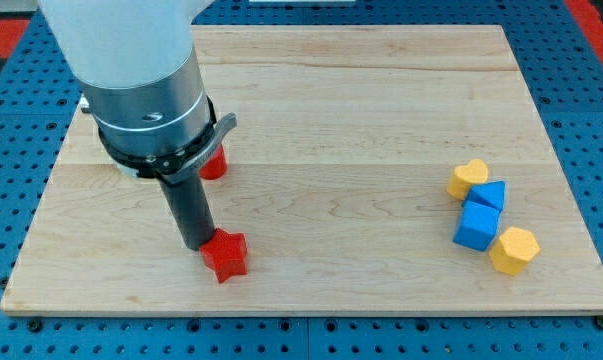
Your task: Push the red circle right above the red star
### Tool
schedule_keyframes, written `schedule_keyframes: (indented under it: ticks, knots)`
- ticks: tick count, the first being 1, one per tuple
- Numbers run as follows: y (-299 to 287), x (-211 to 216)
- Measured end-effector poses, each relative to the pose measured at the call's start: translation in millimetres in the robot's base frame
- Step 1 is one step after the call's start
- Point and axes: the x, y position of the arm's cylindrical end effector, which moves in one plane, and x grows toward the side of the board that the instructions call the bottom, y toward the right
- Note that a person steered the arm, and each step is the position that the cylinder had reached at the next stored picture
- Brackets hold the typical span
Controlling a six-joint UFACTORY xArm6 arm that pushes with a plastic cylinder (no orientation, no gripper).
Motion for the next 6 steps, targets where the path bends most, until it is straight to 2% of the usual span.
schedule_keyframes:
  ticks: [1, 2, 3, 5, 6]
  knots:
    - [19, -50]
    - [66, -97]
    - [64, -145]
    - [-30, -137]
    - [5, -90]
